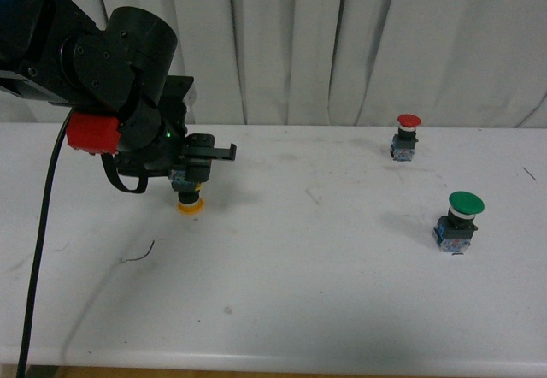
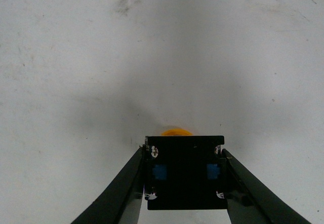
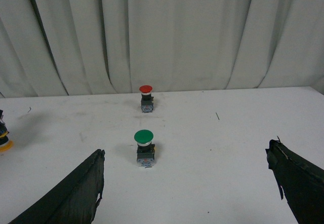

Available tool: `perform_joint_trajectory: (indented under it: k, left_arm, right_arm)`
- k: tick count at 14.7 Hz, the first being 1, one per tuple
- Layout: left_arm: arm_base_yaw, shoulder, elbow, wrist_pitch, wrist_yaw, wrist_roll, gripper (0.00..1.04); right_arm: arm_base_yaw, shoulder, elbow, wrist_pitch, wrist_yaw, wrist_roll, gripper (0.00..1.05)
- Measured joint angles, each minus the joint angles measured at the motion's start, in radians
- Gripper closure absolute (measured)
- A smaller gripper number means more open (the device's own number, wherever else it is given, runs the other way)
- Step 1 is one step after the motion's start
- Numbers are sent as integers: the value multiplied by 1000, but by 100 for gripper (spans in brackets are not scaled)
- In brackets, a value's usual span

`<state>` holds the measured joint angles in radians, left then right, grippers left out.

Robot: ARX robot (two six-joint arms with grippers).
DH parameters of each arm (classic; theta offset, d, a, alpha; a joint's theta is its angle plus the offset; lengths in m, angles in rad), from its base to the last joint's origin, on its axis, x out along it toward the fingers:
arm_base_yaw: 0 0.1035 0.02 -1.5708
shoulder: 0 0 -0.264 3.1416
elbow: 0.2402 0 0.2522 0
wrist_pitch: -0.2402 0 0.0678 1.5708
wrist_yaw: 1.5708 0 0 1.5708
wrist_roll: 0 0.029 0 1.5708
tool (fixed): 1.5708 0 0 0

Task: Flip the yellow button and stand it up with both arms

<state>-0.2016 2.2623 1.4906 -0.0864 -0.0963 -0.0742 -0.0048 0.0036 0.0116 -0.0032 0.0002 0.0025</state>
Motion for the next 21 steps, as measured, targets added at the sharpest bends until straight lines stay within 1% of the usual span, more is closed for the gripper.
perform_joint_trajectory:
  k: [1, 6, 8, 10, 11, 12, 15, 17, 18, 19, 20, 21]
  left_arm:
    - [0, 0, 0, 0, 0, 0, 65]
    - [-3, -31, -19, 5, 16, -1, 69]
    - [-39, -209, -131, 79, 50, 2, 69]
    - [-109, -434, -288, 166, 56, 14, 69]
    - [-119, -464, -315, 178, 56, 19, 69]
    - [-184, -698, -534, 224, 34, 26, 69]
    - [-186, -759, -589, 232, 28, 20, 69]
    - [-181, -866, -698, 254, 0, -8, 69]
    - [-170, -917, -748, 270, 19, -43, 69]
    - [-148, -1006, -835, 345, 140, -146, 69]
    - [-103, -1059, -990, 679, 453, -508, 69]
    - [-96, -991, -1007, 910, 535, -679, 69]
  right_arm:
    - [0, 0, 0, 0, 0, 0, 6]
    - [0, 0, 0, 0, 0, 0, 6]
    - [0, 0, 0, 0, 0, 0, 6]
    - [0, 0, 0, 0, 0, 0, 6]
    - [0, 0, 0, 0, 0, 0, 6]
    - [0, 0, 0, 0, 0, 0, 6]
    - [0, 0, 0, 0, 0, 0, 6]
    - [0, 0, 0, 0, 0, 0, 6]
    - [0, 0, 0, 0, 0, 0, 6]
    - [0, 0, 0, 0, 0, 0, 6]
    - [0, 0, 0, 0, 0, 0, 6]
    - [0, 0, 0, 0, 0, 0, 6]
